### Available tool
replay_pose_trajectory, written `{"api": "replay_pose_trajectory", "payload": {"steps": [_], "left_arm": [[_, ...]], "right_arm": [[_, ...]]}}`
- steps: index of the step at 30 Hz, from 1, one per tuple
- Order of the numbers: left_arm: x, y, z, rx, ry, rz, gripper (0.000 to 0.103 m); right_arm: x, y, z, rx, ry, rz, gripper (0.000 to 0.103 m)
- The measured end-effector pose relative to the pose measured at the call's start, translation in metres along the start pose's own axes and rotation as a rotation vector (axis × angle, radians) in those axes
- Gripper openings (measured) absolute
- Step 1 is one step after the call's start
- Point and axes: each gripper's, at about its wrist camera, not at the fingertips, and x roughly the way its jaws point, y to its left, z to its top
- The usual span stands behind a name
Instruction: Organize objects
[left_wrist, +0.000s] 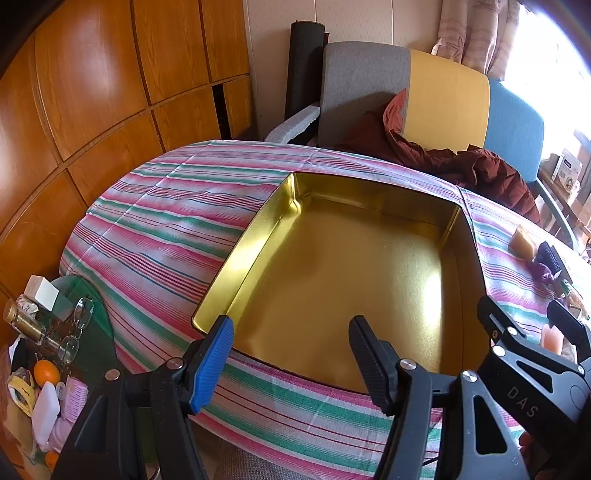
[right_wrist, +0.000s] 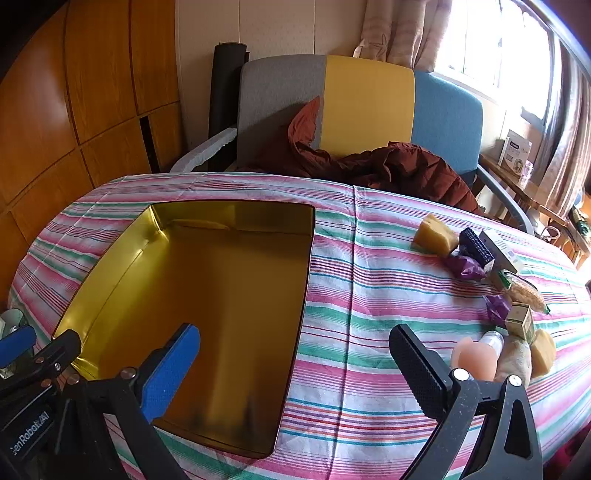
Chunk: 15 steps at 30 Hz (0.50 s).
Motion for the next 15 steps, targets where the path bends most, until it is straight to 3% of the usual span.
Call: {"api": "replay_pose_trajectory", "payload": {"steps": [4,10,15], "left_arm": [[0.003,-0.004,-0.003,0.006,0.019,-0.031,0.066],[0.005,-0.019,-0.012,0.048,0.061,-0.17,0.066],[-0.003,-0.038,-0.022,0.118,0.047,-0.249,0.066]], "right_arm": [[-0.005,-0.007,0.0,-0.005,-0.018,-0.005,0.103],[-0.009,-0.04,-0.002,0.028,-0.043,-0.017,0.103],[-0.011,-0.073,-0.009,0.068,-0.049,-0.011,0.103]]}}
